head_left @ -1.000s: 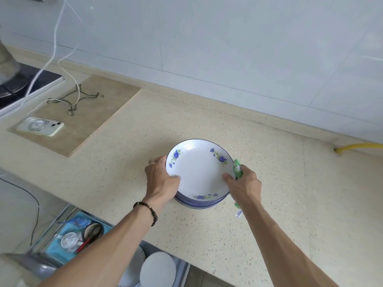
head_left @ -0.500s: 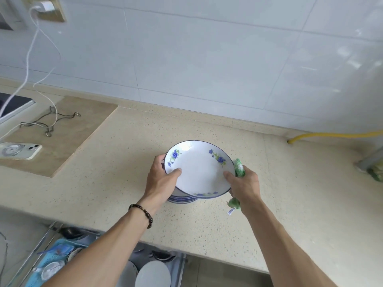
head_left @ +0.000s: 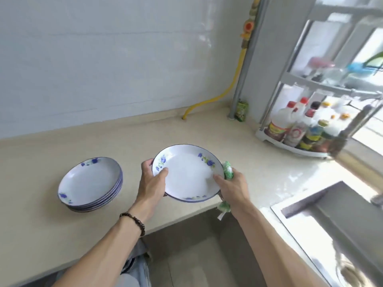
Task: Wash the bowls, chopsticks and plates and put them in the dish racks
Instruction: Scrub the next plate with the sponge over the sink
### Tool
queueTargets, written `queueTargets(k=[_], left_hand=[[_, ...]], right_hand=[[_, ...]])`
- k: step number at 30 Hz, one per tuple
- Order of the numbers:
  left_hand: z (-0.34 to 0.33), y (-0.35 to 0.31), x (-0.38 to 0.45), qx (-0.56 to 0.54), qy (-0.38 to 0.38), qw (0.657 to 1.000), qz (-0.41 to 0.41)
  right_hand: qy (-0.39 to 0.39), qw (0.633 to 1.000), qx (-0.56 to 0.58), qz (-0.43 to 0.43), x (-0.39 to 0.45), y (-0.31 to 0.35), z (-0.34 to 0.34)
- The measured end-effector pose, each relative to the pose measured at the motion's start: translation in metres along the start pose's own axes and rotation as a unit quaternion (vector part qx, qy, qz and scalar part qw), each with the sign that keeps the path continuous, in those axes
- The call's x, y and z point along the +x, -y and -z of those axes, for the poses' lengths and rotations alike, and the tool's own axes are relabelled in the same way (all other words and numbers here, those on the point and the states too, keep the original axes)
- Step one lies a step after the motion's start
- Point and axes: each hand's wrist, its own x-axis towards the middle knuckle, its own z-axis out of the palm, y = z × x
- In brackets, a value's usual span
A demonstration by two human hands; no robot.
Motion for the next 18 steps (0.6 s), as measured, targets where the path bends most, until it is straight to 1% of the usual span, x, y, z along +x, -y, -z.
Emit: queueTargets(k=[4, 8, 11, 14, 16, 18], left_hand=[[-0.085, 0.001, -0.036, -0.022, 0.059, 0.998, 0.022], [-0.176, 0.008, -0.077, -0.017, 0.112, 0.992, 0.063], [-0.247, 0.016, -0.105, 0.015, 0.133, 0.987, 0.084], [-0.312, 0.026, -0.123, 0.049, 0.152, 0.978, 0.132], [-0.350, 0.036, -0.125, 0.098, 0.165, 0.969, 0.156], [-0.384, 0.053, -0.116, 0.154, 0.175, 0.959, 0.159]], right_hand=[[-0.062, 0.997, 0.035, -0.026, 0.000, -0.040, 0.084], [-0.092, 0.992, 0.070, -0.051, 0.000, -0.089, 0.170], [-0.118, 0.984, 0.092, -0.097, 0.001, -0.128, 0.235], [-0.114, 0.974, 0.120, -0.156, 0.004, -0.163, 0.291], [-0.109, 0.964, 0.148, -0.193, 0.003, -0.184, 0.317], [-0.104, 0.946, 0.192, -0.238, 0.001, -0.201, 0.334]])
